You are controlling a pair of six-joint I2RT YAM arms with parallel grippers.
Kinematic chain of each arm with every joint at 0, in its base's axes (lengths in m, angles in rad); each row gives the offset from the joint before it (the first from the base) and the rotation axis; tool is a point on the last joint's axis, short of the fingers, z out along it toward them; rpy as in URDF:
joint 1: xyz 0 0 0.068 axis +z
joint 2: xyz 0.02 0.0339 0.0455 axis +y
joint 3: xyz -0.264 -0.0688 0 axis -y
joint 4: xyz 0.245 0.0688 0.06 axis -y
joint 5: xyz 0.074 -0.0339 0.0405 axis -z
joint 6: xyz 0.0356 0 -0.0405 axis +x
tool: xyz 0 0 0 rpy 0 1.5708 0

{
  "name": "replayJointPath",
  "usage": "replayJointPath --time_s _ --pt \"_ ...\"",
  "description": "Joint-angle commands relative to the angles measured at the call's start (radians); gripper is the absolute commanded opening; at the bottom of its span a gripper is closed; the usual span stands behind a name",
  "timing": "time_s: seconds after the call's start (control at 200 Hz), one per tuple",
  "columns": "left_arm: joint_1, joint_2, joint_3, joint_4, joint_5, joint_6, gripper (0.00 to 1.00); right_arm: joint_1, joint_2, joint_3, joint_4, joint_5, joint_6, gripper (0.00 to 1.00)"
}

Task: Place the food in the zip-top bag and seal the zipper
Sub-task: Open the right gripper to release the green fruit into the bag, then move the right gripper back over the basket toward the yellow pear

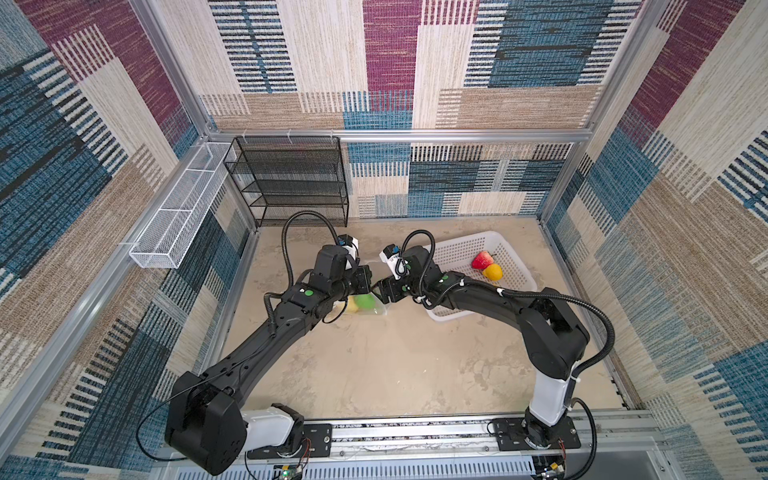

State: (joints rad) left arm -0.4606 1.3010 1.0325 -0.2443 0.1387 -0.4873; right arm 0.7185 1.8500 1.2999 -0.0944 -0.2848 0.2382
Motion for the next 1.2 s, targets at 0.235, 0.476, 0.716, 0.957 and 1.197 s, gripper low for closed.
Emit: replayJointPath --time_s 0.235,0.476,0.716,0.957,1.197 --pt "0.001 -0.011 0.000 0.002 0.004 0.002 0.00 -0.003 -0.127 -0.034 -0.016 0.163 0.006 0.82" --pt "0.000 -0.011 -0.001 0.005 0.006 -0.001 0.00 -0.088 -0.203 -0.060 -0.098 0.273 -0.002 0.82" --pt "0.000 -0.009 -0.003 0.006 0.007 -0.005 0.00 -0.285 -0.265 -0.092 -0.164 0.294 -0.036 0.82" --pt "0.000 -0.012 -0.004 0.007 0.008 -0.007 0.00 -0.457 -0.190 -0.035 -0.299 0.420 -0.097 0.82" --pt "0.000 -0.009 -0.008 0.011 0.013 -0.011 0.00 -0.580 -0.126 -0.060 -0.314 0.505 -0.121 0.83"
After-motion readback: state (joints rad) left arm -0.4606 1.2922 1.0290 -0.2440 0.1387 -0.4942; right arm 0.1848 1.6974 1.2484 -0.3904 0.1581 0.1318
